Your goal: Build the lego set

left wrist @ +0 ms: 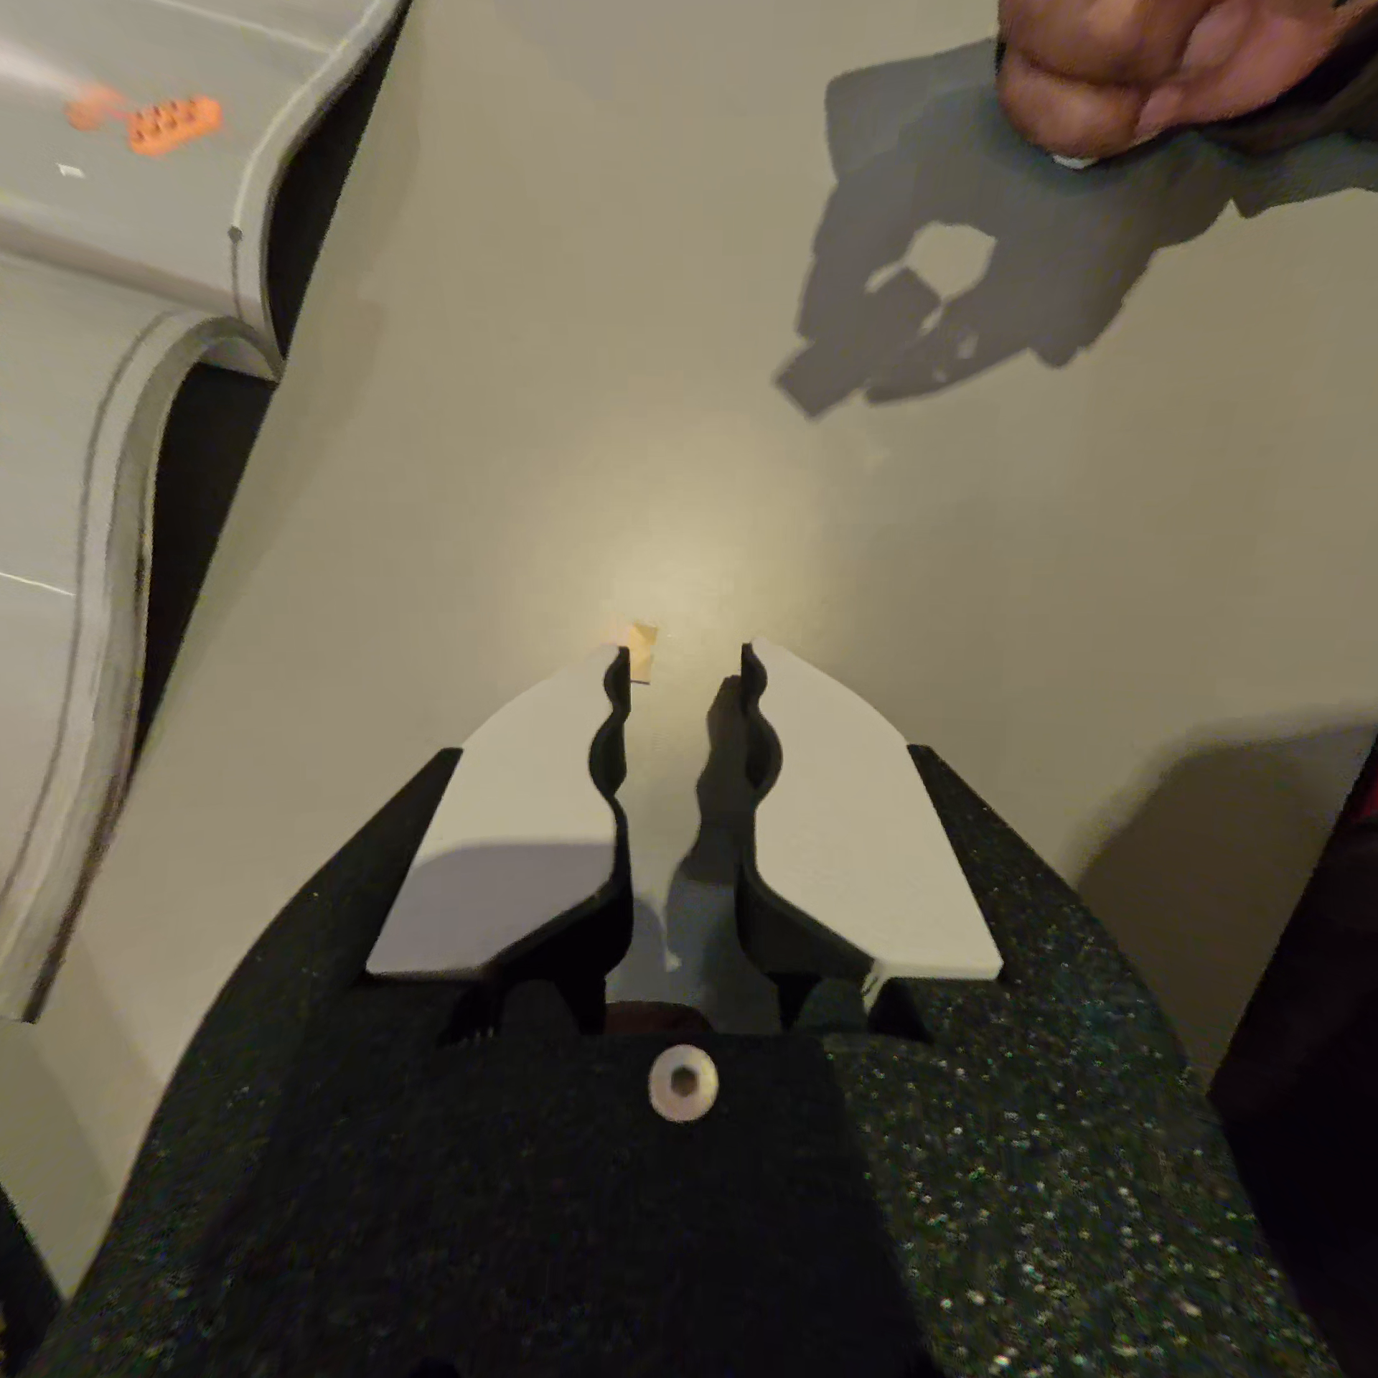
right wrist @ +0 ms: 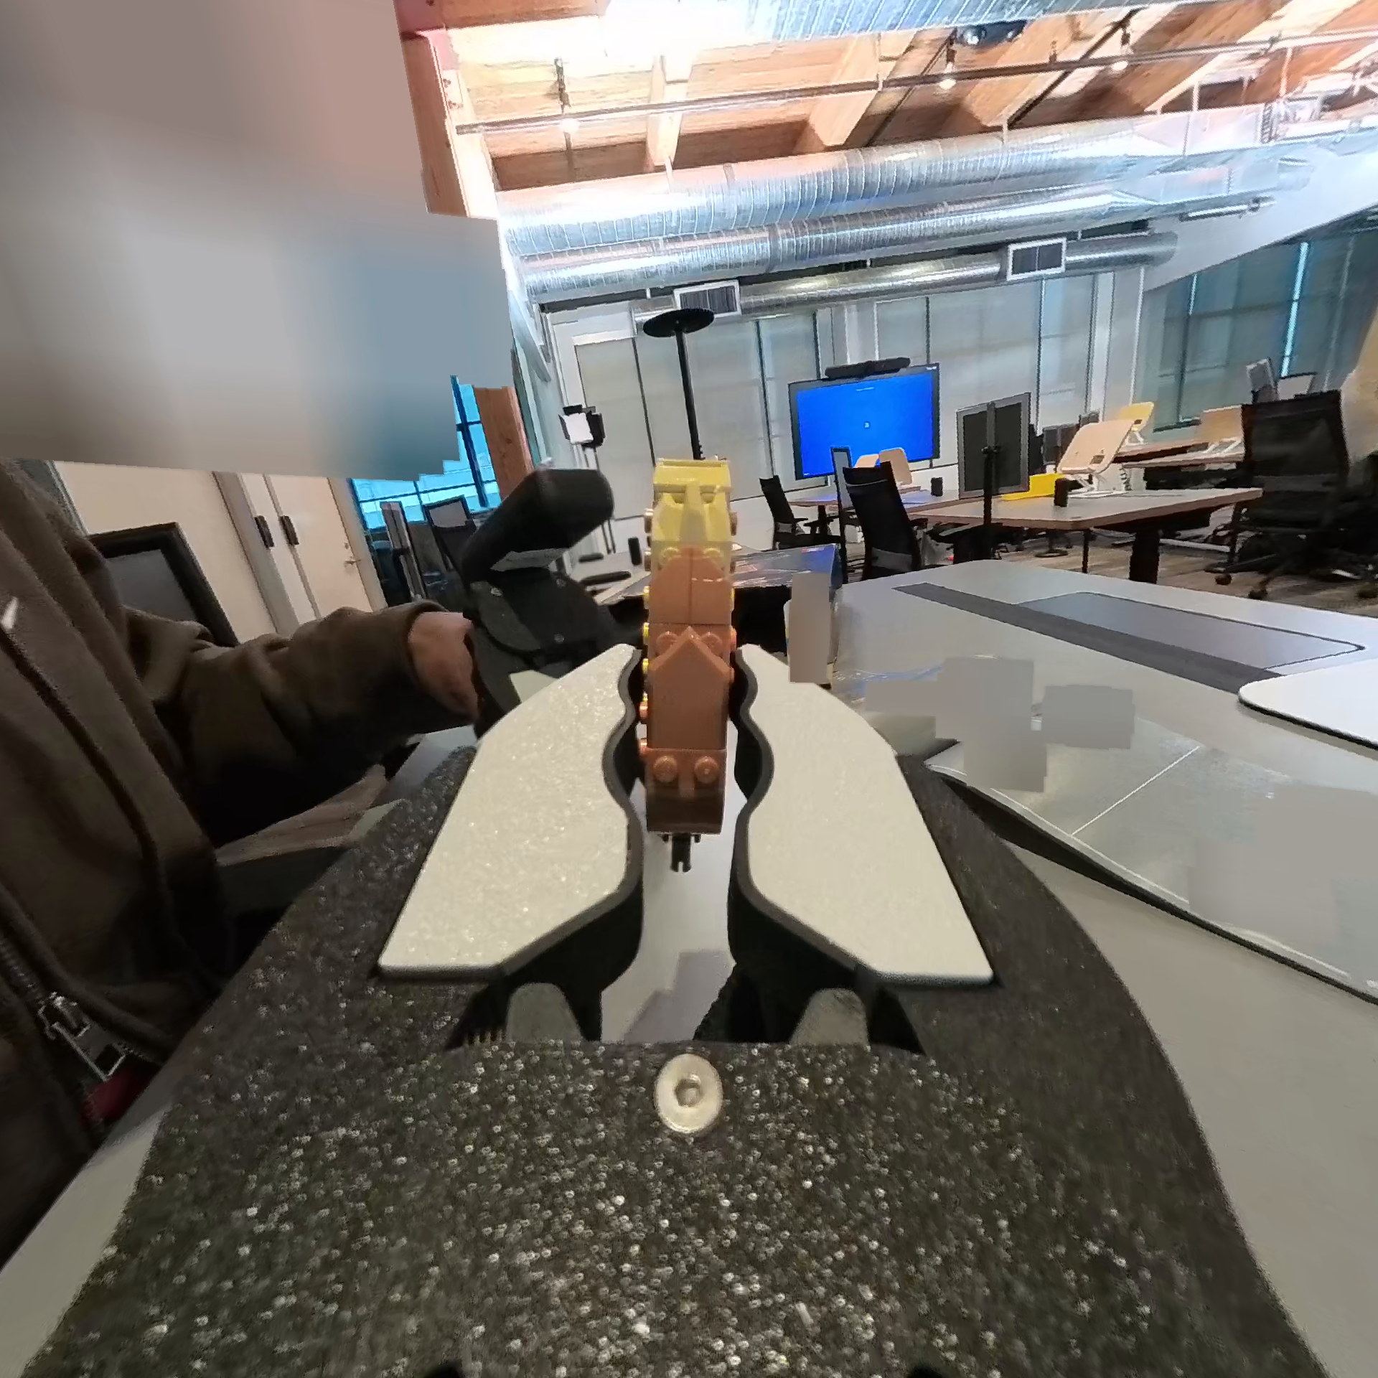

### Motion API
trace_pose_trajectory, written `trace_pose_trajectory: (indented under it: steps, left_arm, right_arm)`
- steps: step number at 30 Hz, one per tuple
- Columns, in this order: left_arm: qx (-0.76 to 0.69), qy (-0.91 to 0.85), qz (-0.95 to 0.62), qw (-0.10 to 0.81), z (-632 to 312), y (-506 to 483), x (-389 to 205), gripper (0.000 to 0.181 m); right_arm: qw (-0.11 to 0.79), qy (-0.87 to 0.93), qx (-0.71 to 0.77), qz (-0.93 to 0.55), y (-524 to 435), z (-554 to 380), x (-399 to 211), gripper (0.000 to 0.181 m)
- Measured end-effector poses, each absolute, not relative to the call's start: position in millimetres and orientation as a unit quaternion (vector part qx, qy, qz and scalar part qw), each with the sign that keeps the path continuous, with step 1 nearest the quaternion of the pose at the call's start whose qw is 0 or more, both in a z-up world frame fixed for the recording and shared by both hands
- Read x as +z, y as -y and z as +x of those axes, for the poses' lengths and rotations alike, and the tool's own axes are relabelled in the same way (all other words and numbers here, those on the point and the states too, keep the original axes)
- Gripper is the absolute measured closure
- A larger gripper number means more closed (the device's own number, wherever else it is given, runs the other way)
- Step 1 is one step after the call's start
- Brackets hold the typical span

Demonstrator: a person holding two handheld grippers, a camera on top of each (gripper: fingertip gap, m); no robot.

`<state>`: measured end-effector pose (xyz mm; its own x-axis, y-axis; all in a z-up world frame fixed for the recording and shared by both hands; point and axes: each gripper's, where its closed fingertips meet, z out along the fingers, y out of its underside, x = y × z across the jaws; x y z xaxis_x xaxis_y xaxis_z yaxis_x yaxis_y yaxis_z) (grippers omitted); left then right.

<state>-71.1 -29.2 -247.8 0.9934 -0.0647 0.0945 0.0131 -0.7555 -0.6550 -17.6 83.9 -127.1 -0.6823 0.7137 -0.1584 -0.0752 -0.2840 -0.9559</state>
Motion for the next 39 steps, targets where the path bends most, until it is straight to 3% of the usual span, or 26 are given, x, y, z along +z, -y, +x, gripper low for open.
trace_pose_trajectory:
  steps: [6, 9, 39]
  left_arm:
    - [-0.060, -0.194, -0.914, 0.351, -76, 34, -240, 0.153]
    - [-0.033, -0.259, -0.917, 0.302, -91, 35, -249, 0.158]
    - [0.029, -0.288, -0.904, 0.314, -70, -3, -261, 0.162]
  right_arm:
    - [0.225, 0.546, 0.746, -0.309, -82, -21, -132, 0.160]
    - [0.208, 0.550, 0.747, -0.310, -80, -21, -134, 0.160]
    - [0.224, 0.568, 0.735, -0.294, -75, -17, -136, 0.160]
